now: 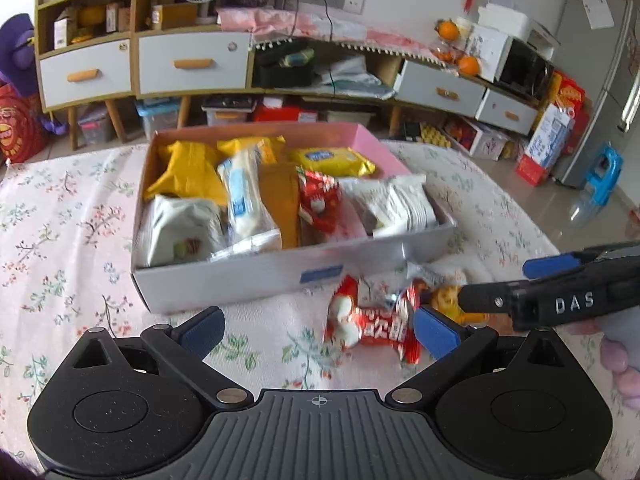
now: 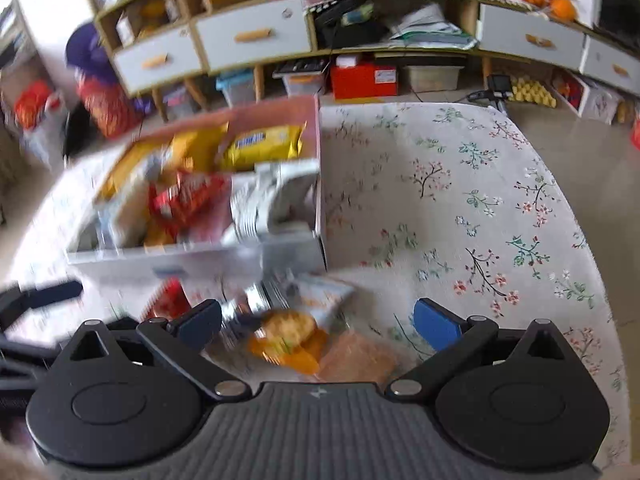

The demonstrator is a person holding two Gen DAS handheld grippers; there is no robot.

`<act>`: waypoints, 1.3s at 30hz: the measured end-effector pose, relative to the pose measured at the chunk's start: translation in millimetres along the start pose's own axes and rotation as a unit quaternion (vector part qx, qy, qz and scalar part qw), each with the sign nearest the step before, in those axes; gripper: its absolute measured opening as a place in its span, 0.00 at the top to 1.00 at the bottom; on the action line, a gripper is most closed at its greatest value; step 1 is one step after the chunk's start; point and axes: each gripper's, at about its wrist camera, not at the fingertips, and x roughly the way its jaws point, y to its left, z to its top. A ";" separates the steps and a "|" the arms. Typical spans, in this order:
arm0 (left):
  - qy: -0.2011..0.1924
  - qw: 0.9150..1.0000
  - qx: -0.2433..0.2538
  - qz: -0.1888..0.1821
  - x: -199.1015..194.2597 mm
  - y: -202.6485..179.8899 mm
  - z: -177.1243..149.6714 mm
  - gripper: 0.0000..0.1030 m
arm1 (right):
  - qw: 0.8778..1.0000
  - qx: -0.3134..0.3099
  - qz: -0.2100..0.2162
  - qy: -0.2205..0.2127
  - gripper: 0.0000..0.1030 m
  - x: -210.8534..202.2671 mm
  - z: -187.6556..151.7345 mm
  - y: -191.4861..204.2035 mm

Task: Organize snacks
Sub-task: 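Withdraw both open tools from the box toward the remaining snacks, then grasp the red candy bar packet with the left tool while the right tool grasps the pink wafer packet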

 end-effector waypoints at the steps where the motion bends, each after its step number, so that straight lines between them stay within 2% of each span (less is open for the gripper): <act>1: 0.003 1.000 0.005 -0.001 1.0 -0.3 -2.3 0.02 | 1.000 -0.014 -0.004 0.005 0.01 0.5 -3.1 0.1; 5: 0.011 1.000 0.016 -0.007 4.3 -1.7 -8.0 0.02 | 0.998 -0.055 -0.009 0.019 0.01 2.1 -16.7 -2.9; 11: 0.021 0.998 0.047 -0.021 9.3 -7.7 -22.4 0.02 | 0.998 -0.061 0.004 0.035 0.00 13.4 -33.1 -18.8; 15: 0.030 0.997 0.061 -0.025 17.6 -10.8 -31.7 0.02 | 0.996 -0.084 0.018 -0.009 0.00 9.3 -44.0 -24.5; 19: 0.019 0.997 0.077 -0.018 21.7 -16.7 -35.9 0.00 | 0.993 -0.103 0.037 -0.047 0.00 5.6 -54.0 -27.4; 22: 0.013 0.994 0.107 -0.007 24.9 -23.9 -39.1 0.00 | 0.991 -0.111 0.046 -0.058 0.00 5.9 -54.0 -28.9; 33: -0.009 0.995 0.101 -0.003 31.2 -26.7 -36.5 0.00 | 0.984 -0.140 0.066 -0.090 0.00 7.4 -57.0 -32.0; 35: -0.015 0.994 0.109 -0.009 32.2 -28.7 -35.7 0.01 | 0.983 -0.145 0.065 -0.093 0.02 7.3 -57.0 -30.4; 37: -0.024 0.993 0.113 -0.019 32.1 -29.6 -34.7 0.02 | 0.981 -0.151 0.072 -0.095 0.08 6.6 -56.6 -28.5; 39: -0.031 0.993 0.108 -0.033 31.7 -29.7 -32.4 0.02 | 0.979 -0.161 0.081 -0.097 0.19 4.6 -56.6 -25.7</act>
